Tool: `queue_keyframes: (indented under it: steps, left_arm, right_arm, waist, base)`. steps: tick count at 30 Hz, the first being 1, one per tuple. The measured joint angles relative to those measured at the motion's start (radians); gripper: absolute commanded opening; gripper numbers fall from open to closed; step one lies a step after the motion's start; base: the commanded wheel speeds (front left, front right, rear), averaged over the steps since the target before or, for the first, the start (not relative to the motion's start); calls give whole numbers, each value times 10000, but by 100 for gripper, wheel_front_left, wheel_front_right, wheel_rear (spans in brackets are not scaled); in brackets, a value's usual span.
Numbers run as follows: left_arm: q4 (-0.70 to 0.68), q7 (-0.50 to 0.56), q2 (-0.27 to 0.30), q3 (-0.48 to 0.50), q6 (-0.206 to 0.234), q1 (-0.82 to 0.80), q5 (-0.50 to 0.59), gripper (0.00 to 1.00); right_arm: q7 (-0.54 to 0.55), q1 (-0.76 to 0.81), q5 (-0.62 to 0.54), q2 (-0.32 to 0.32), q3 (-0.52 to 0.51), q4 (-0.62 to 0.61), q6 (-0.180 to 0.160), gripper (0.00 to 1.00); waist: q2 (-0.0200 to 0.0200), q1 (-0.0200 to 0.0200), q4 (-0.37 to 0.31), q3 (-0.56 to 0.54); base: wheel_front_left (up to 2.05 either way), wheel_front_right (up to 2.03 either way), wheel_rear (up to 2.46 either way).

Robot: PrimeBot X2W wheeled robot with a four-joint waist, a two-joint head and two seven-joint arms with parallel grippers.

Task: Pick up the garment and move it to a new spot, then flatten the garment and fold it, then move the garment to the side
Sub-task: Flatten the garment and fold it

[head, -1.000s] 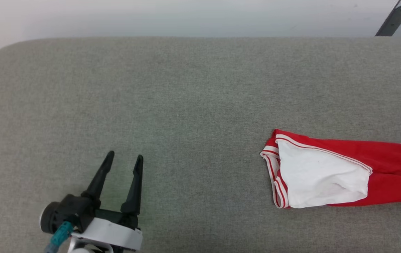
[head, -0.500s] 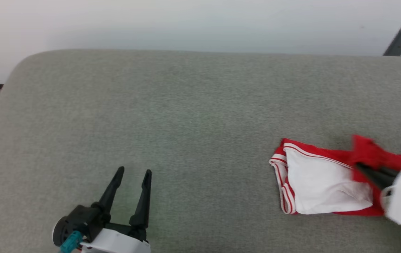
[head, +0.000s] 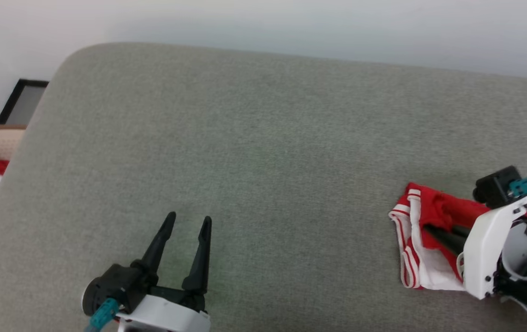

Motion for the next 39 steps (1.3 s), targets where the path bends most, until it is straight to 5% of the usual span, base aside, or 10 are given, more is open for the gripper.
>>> queue_keyframes:
  steps: [7, 8, 10, 17, 26, 33, 39]
  left_arm:
    - [249, 0, -92, -52, 0, -75, 2, 100]
    - [272, 0, -81, -40, 0, -74, 2, 100]
    - [288, 0, -21, 10, 0, -69, 0, 100]
    - [445, 0, 163, 249, 0, 120, -130, 100]
    - [886, 0, 334, 593, 0, 288, -351, 100]
    - [1243, 0, 428, 830, 0, 416, -447, 100]
    - [1373, 0, 491, 1231, 0, 695, -533, 100]
  right_arm:
    - [-491, 1, -159, 278, 378, 884, 0, 0]
    - [-591, -27, -146, 297, 408, 940, 0, 22]
    - [-819, -122, -81, 311, 470, 924, 0, 100]
    - [-2046, -371, 412, -113, 550, 757, 0, 100]
    - [-5229, -372, 537, -598, 1317, 1749, 2, 100]
    - [-7720, -337, 161, -173, 1415, 3580, 2, 100]
    - [-8495, -238, -782, 619, 568, 4771, 0, 100]
  waist:
    - [0, 0, 178, 63]
    - [0, 0, 165, 27]
    - [0, 0, 102, -60]
    - [0, 0, -371, -361]
    - [0, 0, -1302, -729]
    - [0, 0, -1996, -1084]
    - [0, 0, -2365, -1546]
  base:
    - [0, 0, 0]
    - [0, 0, 0]
    - [0, 0, 0]
    - [0, 0, 0]
    - [0, 0, 0]
    - [0, 0, 0]
    - [0, 0, 0]
